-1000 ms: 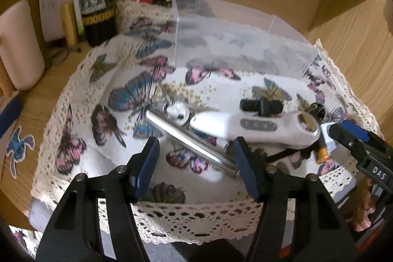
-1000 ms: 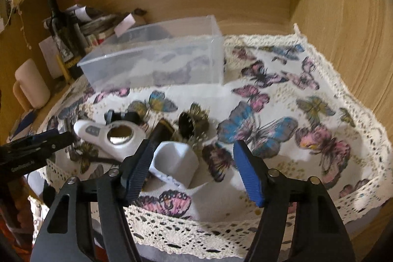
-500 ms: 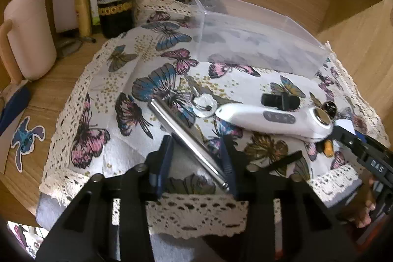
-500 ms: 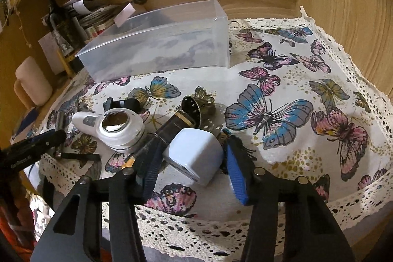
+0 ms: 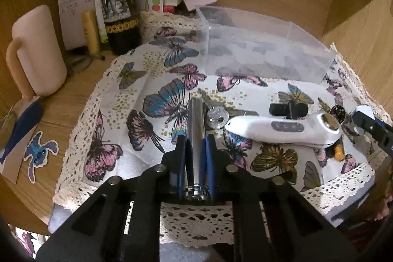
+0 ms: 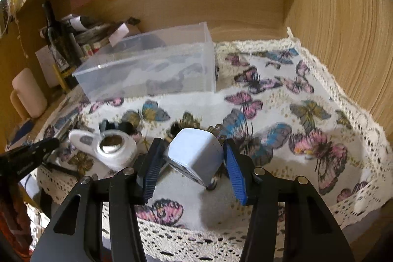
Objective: Organize rigid objects
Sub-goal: 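Lift the rod with the left tool while the right tool carries the plug over the clear box, then open the left tool over the box while the right tool releases the plug into it, then grasp the white handheld device with the left tool while the right tool grasps the black-and-gold tube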
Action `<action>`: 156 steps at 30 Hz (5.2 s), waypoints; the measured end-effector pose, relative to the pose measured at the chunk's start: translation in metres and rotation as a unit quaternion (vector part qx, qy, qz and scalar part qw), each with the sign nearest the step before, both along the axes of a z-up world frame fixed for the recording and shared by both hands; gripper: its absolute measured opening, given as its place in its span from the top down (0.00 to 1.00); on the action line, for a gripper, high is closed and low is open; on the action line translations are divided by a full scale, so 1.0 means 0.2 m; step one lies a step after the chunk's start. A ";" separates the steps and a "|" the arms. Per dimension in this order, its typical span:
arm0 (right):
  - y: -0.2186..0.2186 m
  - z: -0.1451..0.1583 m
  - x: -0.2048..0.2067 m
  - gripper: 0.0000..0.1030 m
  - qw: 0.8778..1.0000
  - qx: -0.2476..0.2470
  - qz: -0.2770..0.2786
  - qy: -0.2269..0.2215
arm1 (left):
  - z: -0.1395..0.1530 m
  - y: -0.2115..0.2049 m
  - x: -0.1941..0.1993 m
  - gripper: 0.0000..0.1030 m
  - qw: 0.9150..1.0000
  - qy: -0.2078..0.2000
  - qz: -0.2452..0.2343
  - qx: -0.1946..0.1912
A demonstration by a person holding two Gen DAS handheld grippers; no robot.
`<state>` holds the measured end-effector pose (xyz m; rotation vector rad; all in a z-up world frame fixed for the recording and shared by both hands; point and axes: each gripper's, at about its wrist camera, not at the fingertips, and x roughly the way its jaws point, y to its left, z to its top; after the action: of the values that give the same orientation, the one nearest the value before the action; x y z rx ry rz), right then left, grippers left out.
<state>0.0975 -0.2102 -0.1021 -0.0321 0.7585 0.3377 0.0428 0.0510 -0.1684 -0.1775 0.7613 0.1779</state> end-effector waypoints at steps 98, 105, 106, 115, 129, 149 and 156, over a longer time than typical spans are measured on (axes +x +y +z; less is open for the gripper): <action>0.46 0.34 0.59 0.29 0.993 -0.049 0.076 -0.077 | 0.58 0.03 0.72 0.62 0.993 -0.046 -0.110 0.008; 0.36 0.43 0.42 0.26 0.992 -0.038 0.061 -0.109 | 0.67 -0.02 0.53 0.36 0.990 -0.082 -0.111 0.026; 0.34 0.44 0.39 0.26 0.991 -0.037 0.059 -0.111 | 0.68 -0.03 0.50 0.33 0.990 -0.084 -0.113 0.029; 0.19 0.39 0.20 0.21 0.992 -0.042 0.036 -0.112 | 0.59 -0.09 0.34 0.18 0.990 -0.057 -0.131 0.022; 0.01 0.17 0.06 0.21 0.998 -0.040 0.000 -0.046 | 0.23 -0.29 0.26 0.14 0.979 0.054 -0.196 -0.013; 0.01 0.01 0.04 0.21 0.999 -0.026 0.007 0.020 | 0.08 -0.48 0.37 0.61 0.963 0.100 -0.250 -0.022; 0.11 -0.09 0.05 0.26 0.998 -0.026 0.032 0.054 | 0.08 -0.35 0.33 0.66 0.970 0.104 -0.215 -0.031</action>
<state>0.1074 -0.1889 -0.1210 -0.0867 0.8745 0.3824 0.1092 -0.0197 -0.1529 -0.0493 0.9970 -0.2442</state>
